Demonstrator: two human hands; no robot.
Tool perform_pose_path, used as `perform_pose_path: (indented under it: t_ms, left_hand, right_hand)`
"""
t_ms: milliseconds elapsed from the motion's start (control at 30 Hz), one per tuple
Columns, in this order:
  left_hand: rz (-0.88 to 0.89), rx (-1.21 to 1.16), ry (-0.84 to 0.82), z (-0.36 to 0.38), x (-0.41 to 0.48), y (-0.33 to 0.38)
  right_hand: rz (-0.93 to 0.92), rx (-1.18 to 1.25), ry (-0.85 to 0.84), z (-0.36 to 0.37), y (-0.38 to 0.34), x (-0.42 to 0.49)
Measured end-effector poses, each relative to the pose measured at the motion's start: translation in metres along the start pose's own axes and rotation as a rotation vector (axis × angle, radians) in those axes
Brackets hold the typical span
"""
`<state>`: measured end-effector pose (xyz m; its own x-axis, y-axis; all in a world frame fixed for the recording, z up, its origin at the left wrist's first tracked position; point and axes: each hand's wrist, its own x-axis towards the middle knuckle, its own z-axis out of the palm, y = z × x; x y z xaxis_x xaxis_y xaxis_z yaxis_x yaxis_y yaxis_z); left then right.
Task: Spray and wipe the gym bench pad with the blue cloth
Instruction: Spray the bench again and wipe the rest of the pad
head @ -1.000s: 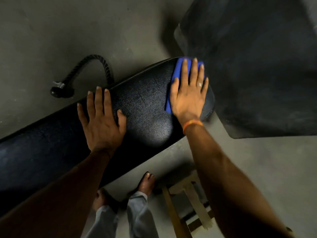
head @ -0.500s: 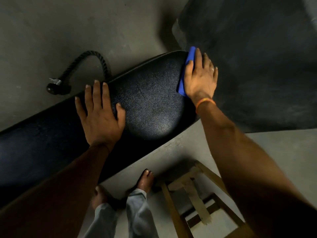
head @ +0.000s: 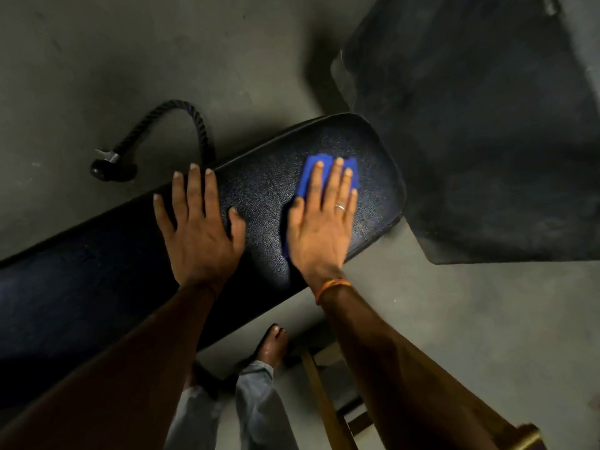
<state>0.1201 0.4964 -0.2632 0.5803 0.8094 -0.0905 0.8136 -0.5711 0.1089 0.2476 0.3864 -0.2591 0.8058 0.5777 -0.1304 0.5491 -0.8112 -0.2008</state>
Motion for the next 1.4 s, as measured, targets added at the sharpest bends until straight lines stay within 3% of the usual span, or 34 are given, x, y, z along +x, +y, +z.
perform_pose_path:
  t_ms: [200, 333, 433, 700, 800, 900, 1000, 1200, 1333, 1400]
  left_hand:
    - [0.000, -0.020, 0.019, 0.000, -0.001, 0.002]
    - [-0.005, -0.013, 0.026, 0.002, -0.002, 0.001]
    - [-0.005, -0.024, 0.034, 0.004, -0.004, 0.003]
    - [-0.008, -0.046, 0.014, 0.000, -0.003, 0.005]
    - [-0.073, -0.174, 0.078, 0.000, 0.008, 0.033]
    - [0.069, -0.241, 0.143, 0.005, 0.028, 0.100]
    - [0.071, -0.165, 0.065, 0.018, 0.045, 0.147]
    - [0.124, -0.099, 0.032, 0.024, 0.089, 0.156]
    - [0.150, -0.057, 0.020, 0.017, 0.030, 0.149]
    - [0.222, -0.026, -0.068, 0.014, -0.020, 0.132]
  right_hand:
    - [-0.434, 0.289, -0.127, -0.019, 0.019, 0.055]
    - [-0.264, 0.280, 0.055, -0.029, 0.082, 0.094]
    - [-0.211, 0.105, -0.021, -0.027, 0.106, 0.103]
    - [-0.209, 0.071, -0.047, -0.028, 0.106, 0.105]
    - [-0.208, 0.071, -0.039, -0.027, 0.108, 0.105]
    - [-0.212, 0.087, -0.029, -0.026, 0.107, 0.107]
    - [-0.217, 0.099, 0.005, -0.023, 0.111, 0.106]
    - [-0.227, 0.107, 0.021, -0.019, 0.110, 0.107]
    - [-0.228, 0.098, 0.031, -0.022, 0.109, 0.106]
    - [-0.227, 0.090, 0.031, -0.025, 0.105, 0.105]
